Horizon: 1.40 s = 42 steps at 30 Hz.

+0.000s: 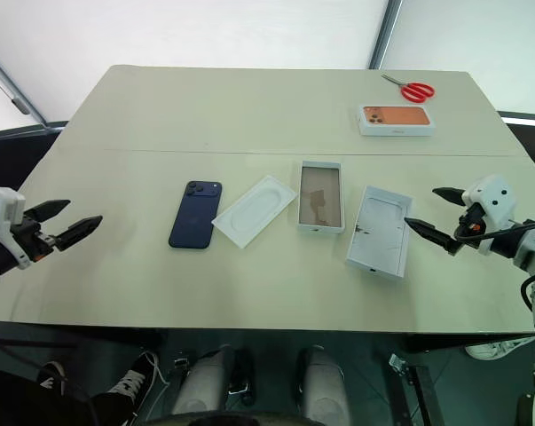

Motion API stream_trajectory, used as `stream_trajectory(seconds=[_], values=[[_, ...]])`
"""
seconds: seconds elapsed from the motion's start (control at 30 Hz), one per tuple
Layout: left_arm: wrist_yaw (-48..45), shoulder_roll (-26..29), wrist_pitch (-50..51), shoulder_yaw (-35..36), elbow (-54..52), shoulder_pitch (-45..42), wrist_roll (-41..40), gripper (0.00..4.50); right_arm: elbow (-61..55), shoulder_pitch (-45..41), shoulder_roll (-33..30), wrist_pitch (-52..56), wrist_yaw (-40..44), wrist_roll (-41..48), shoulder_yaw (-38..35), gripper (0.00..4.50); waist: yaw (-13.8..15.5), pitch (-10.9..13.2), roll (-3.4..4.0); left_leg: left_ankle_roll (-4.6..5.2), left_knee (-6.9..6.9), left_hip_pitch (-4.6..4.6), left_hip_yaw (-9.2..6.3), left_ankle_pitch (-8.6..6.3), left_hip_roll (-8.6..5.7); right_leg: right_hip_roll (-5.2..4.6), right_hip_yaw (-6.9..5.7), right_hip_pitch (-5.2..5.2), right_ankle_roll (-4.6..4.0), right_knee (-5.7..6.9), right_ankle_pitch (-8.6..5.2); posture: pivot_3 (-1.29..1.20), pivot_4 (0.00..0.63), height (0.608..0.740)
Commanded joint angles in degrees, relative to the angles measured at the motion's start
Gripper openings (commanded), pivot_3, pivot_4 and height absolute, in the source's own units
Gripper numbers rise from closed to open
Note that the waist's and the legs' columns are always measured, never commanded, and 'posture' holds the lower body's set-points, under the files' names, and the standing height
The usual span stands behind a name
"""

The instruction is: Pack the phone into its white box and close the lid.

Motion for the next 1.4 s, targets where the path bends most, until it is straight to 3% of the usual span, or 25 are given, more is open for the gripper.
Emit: stream_trajectory(seconds=[0.03,0.67,0.97,1.13,1.4], values=[[0.3,0.9,-1.1,1.1,-0.4,-0.6,0.2,4.45,0.0,-1.0,0.0,-1.5,0.1,-0.1,-0.5,4.5,0.0,0.0,0.0,0.0,0.0,0.0,0.0,0.0,0.0,0.0,0.0,0.0,0.0,0.0,0.0,0.0,0.15,0.738],[4.9,-1.3,4.1,-0.4,-5.3,-3.8,-1.5,4.45,5.1,-5.5,-0.1,-4.1,1.3,-1.4,1.7,4.5,0.0,0.0,0.01,0.11,-0.01,0.0,0.01,0.07,-0.01,0.03,0.0,0.01,0.01,0.0,0.0,0.0,0.15,0.738],[6.6,-1.9,7.5,-4.7,-7.0,-8.2,-1.3,4.45,4.4,-6.1,0.4,-4.6,1.4,-1.6,2.3,4.5,0.1,0.0,0.0,0.14,0.01,0.0,0.01,0.09,-0.01,0.06,0.0,0.04,0.01,0.0,0.0,0.0,0.15,0.738],[8.3,-5.3,13.4,-8.8,-7.0,-13.9,-3.5,4.45,3.0,-7.3,-0.4,-5.9,1.9,-2.9,4.1,4.5,0.0,0.0,0.01,0.16,0.01,0.01,0.02,0.1,-0.02,0.08,0.01,0.05,0.02,0.01,0.01,0.0,0.15,0.738],[13.0,-15.2,27.9,-18.1,-4.7,-28.2,-7.0,4.45,-9.8,-12.9,1.2,-4.5,2.0,-4.7,10.9,4.5,0.0,0.0,0.0,0.17,0.08,0.01,0.01,0.15,-0.02,0.26,0.02,0.1,0.04,0.04,0.01,0.0,0.15,0.738]])
